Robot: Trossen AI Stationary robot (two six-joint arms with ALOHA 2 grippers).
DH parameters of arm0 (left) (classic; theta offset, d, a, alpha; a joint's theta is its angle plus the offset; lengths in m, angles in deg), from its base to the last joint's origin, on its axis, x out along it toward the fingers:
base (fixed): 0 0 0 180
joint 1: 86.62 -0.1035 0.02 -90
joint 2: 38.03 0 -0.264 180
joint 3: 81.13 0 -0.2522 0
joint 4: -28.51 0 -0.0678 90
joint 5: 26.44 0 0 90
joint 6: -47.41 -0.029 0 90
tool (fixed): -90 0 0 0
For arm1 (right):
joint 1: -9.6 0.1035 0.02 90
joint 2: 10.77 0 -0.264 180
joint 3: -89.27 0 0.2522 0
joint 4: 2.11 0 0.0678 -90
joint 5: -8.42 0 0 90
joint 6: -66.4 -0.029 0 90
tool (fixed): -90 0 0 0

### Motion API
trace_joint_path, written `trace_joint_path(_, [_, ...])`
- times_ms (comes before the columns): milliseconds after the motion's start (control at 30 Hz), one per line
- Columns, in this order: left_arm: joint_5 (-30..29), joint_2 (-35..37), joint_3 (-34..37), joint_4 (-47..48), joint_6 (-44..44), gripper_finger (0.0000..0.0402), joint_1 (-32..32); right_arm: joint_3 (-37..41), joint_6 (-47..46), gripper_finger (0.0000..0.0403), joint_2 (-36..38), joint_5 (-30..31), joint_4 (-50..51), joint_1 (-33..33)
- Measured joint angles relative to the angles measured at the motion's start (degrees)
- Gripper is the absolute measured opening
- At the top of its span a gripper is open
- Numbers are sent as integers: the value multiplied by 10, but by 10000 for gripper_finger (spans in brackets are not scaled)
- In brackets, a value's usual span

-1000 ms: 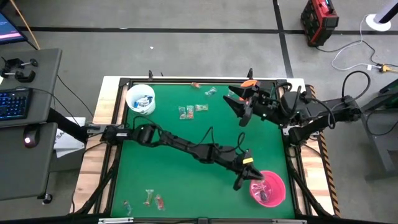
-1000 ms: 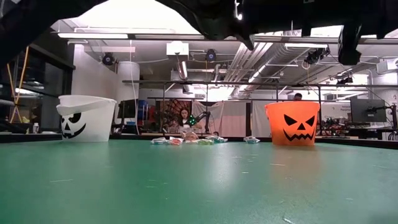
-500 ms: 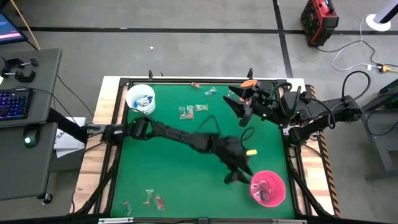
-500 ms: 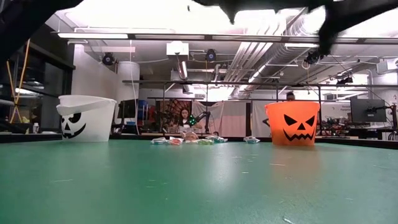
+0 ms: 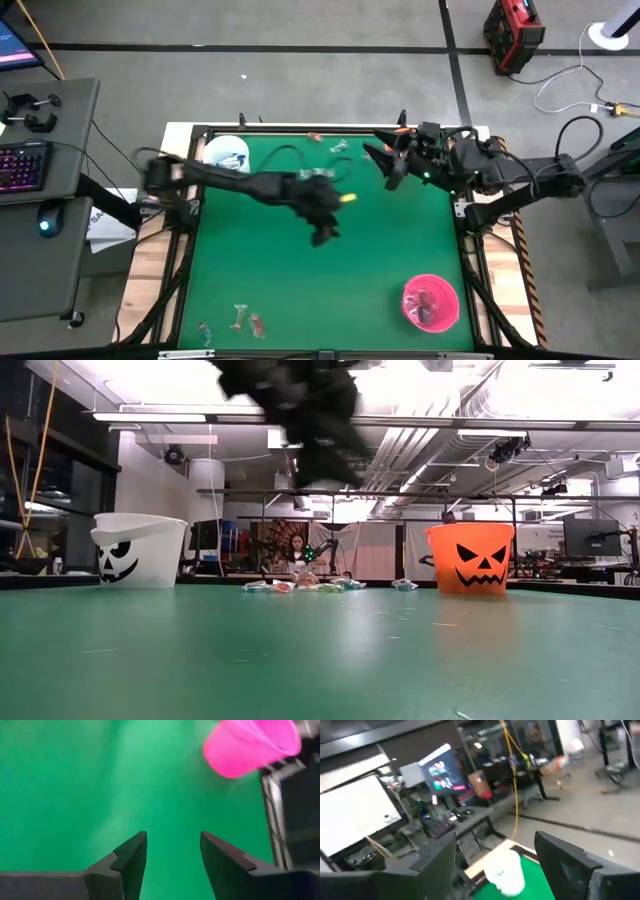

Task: Sort candy by brand, put in halloween buckets
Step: Put the green gummy into the pink bucket

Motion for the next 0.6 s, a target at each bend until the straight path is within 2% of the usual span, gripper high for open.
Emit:
trace_joint_path(133, [-68,147,181,-94,117,170,14,0,-124,263,-16,-25,104,-52])
trace_joint_path(200, [-106,215,250,-123,172,170,30,0,-165,263,-41,-90,151,-89])
trace_joint_path(267, [-163,279,304,-147,216,170,49,0,-167,263,-78,-155,163,-117])
trace_joint_path(400, [-276,381,359,-117,294,170,70,0,-176,263,-160,-205,159,-161])
trace_joint_path(500, [-306,431,367,-82,300,170,70,0,-216,263,-226,-241,161,-193])
trace_joint_path(600, [-317,467,367,-69,253,170,64,0,-246,263,-287,-267,157,-218])
